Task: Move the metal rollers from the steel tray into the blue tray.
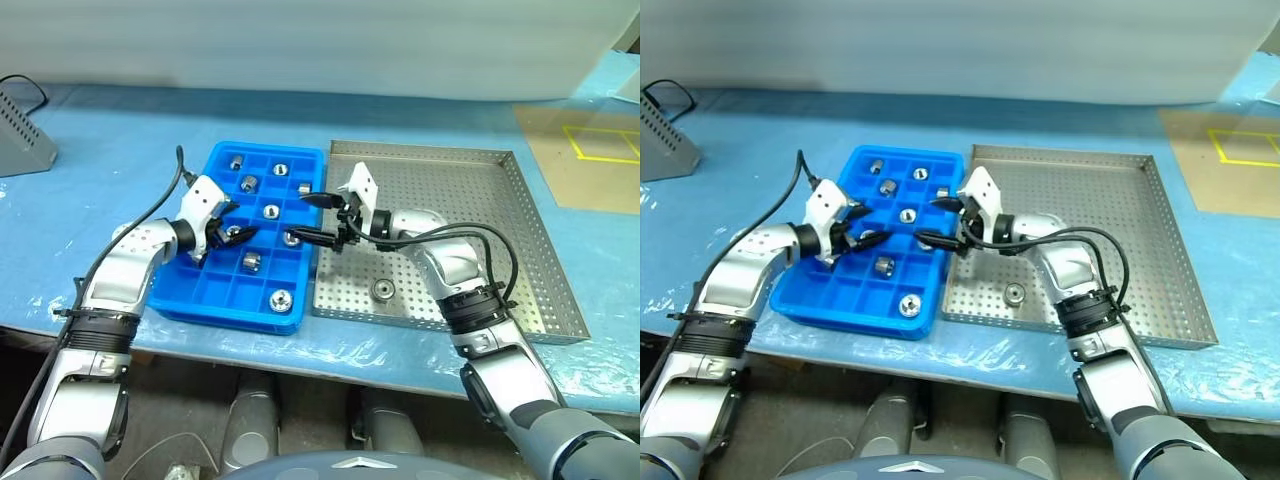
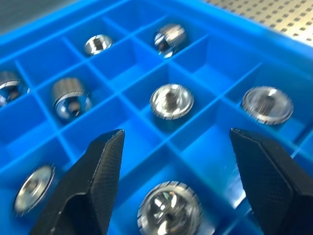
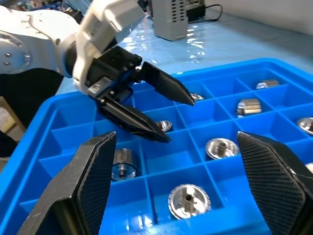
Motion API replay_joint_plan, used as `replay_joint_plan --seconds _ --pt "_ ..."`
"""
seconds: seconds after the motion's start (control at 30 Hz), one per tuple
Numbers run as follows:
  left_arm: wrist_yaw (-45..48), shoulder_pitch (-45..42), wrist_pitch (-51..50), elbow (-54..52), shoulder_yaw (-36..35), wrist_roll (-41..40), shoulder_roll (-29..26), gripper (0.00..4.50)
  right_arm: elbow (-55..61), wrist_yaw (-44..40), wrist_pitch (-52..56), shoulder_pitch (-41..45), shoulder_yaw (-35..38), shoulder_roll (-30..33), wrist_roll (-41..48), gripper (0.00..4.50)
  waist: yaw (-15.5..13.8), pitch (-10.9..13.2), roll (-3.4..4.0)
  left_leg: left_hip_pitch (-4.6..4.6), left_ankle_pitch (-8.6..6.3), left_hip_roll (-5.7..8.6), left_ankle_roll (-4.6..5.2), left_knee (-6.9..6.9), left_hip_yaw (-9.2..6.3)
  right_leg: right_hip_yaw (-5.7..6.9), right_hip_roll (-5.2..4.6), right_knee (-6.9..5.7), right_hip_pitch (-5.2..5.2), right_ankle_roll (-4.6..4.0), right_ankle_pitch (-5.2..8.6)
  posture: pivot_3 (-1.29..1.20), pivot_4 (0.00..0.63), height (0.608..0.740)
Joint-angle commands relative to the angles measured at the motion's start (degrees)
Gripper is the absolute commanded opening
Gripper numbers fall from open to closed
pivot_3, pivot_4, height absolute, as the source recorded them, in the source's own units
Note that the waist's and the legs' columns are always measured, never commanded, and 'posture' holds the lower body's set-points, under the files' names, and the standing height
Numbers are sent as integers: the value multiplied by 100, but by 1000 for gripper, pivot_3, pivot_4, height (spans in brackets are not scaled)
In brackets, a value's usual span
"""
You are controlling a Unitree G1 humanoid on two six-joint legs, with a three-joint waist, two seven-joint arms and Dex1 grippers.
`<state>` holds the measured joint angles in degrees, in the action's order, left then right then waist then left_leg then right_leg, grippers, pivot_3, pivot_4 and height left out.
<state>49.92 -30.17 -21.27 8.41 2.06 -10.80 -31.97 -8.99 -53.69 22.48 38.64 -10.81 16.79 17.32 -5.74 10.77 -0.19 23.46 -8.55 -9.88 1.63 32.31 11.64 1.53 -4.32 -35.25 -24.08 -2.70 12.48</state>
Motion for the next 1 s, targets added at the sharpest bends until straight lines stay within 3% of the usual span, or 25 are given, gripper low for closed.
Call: replay_joint_plan --seconds 0.03,0.3,0.67,1.0 --pt "411 -442 -228 -338 110 -410 154 3634 485 73 166 -204 377 285 178 4043 -1 0 -1 1 0 0 0 1 0 0 0 0 1 0 0 -29 150 740" --pt "1282 -1157 309 669 880 -176 589 3634 1490 634 630 -1132 1043 899 298 4043 198 -1 -1 -8 2 -1 0 2 8 -10 4 -2 2 1 0 -226 150 740" --pt "2382 -1895 1300 1924 1672 151 1565 3634 2978 1642 1194 -2321 1618 959 517 4043 611 -2 -2 -13 -7 0 16 9 11 -14 8 9 11 2 -1 -449 150 740" --pt "3096 -2088 1906 2521 1890 441 1683 3634 3568 2188 1351 -2835 1740 886 681 4043 825 -3 0 -14 -20 2 36 11 11 -13 10 41 32 6 -3 -519 150 740"
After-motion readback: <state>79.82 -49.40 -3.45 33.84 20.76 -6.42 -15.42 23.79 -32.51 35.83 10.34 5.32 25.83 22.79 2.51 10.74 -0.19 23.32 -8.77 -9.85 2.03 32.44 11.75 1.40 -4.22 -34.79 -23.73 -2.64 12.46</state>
